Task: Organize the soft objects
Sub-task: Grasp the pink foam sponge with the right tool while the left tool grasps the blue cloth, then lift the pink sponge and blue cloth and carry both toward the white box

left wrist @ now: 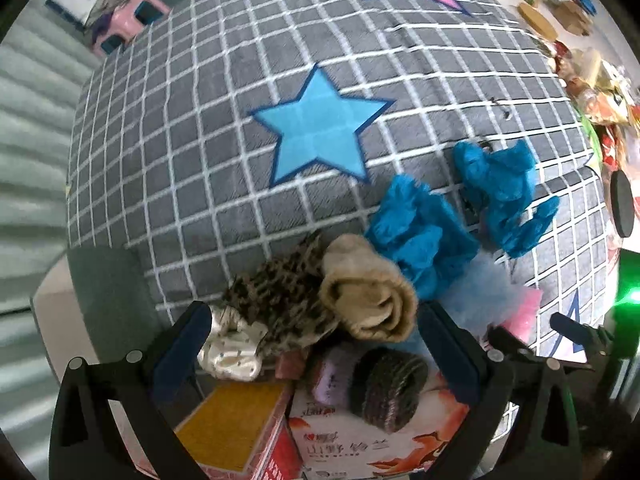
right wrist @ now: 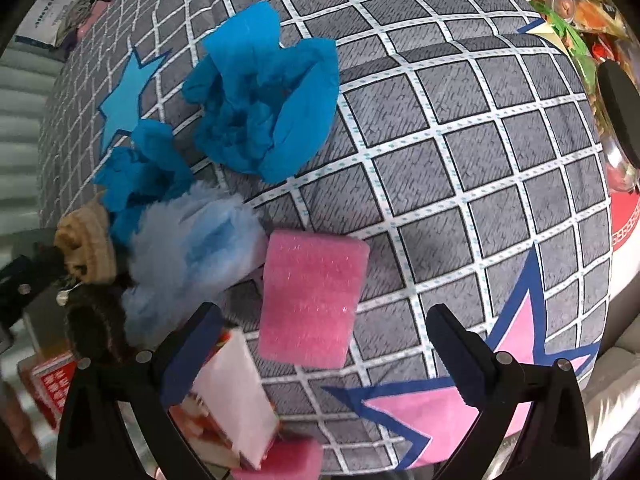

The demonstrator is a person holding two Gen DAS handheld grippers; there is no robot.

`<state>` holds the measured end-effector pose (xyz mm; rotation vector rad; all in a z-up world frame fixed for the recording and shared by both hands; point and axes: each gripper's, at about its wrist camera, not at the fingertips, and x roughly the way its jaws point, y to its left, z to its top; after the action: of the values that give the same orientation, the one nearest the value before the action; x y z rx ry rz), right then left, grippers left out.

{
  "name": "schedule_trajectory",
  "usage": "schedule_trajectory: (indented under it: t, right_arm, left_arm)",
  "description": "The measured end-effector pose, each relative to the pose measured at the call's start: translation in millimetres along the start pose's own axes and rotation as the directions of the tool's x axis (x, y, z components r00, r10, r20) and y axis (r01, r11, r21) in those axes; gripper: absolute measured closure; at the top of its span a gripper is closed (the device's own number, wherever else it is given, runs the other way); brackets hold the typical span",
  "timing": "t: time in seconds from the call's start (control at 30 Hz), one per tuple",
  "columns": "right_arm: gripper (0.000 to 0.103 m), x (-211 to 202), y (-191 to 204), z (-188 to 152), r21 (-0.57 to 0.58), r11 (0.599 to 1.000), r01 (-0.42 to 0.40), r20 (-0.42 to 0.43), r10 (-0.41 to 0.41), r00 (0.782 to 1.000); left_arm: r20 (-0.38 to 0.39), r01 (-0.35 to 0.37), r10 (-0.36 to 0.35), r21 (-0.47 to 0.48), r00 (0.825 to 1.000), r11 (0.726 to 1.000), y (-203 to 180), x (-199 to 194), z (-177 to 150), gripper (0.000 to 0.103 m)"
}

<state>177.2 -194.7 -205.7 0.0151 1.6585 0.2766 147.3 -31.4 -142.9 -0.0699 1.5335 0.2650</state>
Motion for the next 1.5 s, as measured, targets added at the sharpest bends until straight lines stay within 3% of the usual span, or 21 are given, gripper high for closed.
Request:
schedule_trajectory:
  t: [0.3,0.33,0.5,0.53,0.57,0.6,0.7,0.93,1.03,1.07,1.1,1.13,1.2,1.5]
  right_arm:
    - [0.001,14,-1,4,-0.034,0.997,0.073,0.0,-0.073,0.997]
    - [0.007,14,-1,4,-0.044,0.997,0.071,0.004,-0.071,0.997]
    - [0.021,14,5,-1,-0.067,0.994,0.082,0.037,-0.08,0.996]
    - [0.034,10,-2,-3,-0.081,0.992,0.097,0.049,-0.094,0.994]
    - [0.055,8,1,-4,-0.106,0.988,0.115,0.069,-0.108,0.992]
    - [0.056,5,2,-4,-0.127,0.985,0.117,0.085,-0.106,0.991]
    - [0.056,3,-6,-7,-0.102,0.995,0.022,0.061,-0.016,0.998]
    - [0.056,-10,-29,-21,-0.02,0.999,-0.048,0.087,0.05,0.995]
    - [0.056,-18,-39,-23,0.007,0.998,-0.065,0.095,0.064,0.993]
    - [0.056,-21,-40,-25,0.016,0.997,-0.071,0.1,0.069,0.993]
    - [0.056,-23,-41,-28,0.023,0.997,-0.077,0.105,0.074,0.992]
    - [0.056,-27,-44,-26,0.025,0.997,-0.079,0.108,0.076,0.991]
    - [0.056,-32,-46,-25,0.026,0.996,-0.082,0.115,0.079,0.99]
    - [0.056,-64,-68,-19,0.019,0.995,-0.095,0.145,0.091,0.985]
  left_arm:
    - [0.06,0.076,-0.083,0.121,0.995,0.99,-57,-12,44,0.0]
    - [0.061,0.085,-0.094,0.136,0.994,0.987,-64,-11,48,0.0]
    - [0.057,0.09,-0.101,0.166,0.993,0.982,-86,-3,69,0.001]
    - [0.052,0.089,-0.099,0.171,0.994,0.981,-90,0,72,0.001]
    - [0.051,0.087,-0.097,0.178,0.994,0.98,-94,3,73,0.001]
    - [0.05,0.082,-0.093,0.187,0.994,0.979,-99,6,75,0.001]
    - [0.036,0.079,-0.089,0.212,0.995,0.974,-115,17,77,0.001]
    - [-0.026,0.074,-0.07,0.212,0.997,0.974,-143,50,81,0.001]
    - [-0.062,0.075,-0.063,0.203,0.996,0.976,-151,63,82,0.013]
    - [-0.073,0.077,-0.063,0.204,0.995,0.976,-153,66,82,0.022]
    - [-0.082,0.088,-0.073,0.206,0.994,0.974,-154,68,82,0.037]
    - [-0.092,0.117,-0.1,0.202,0.991,0.972,-155,69,81,0.042]
    - [-0.083,0.15,-0.136,0.196,0.987,0.969,-159,67,79,0.076]
    - [0.002,0.168,-0.171,0.194,0.985,0.967,-149,24,59,0.081]
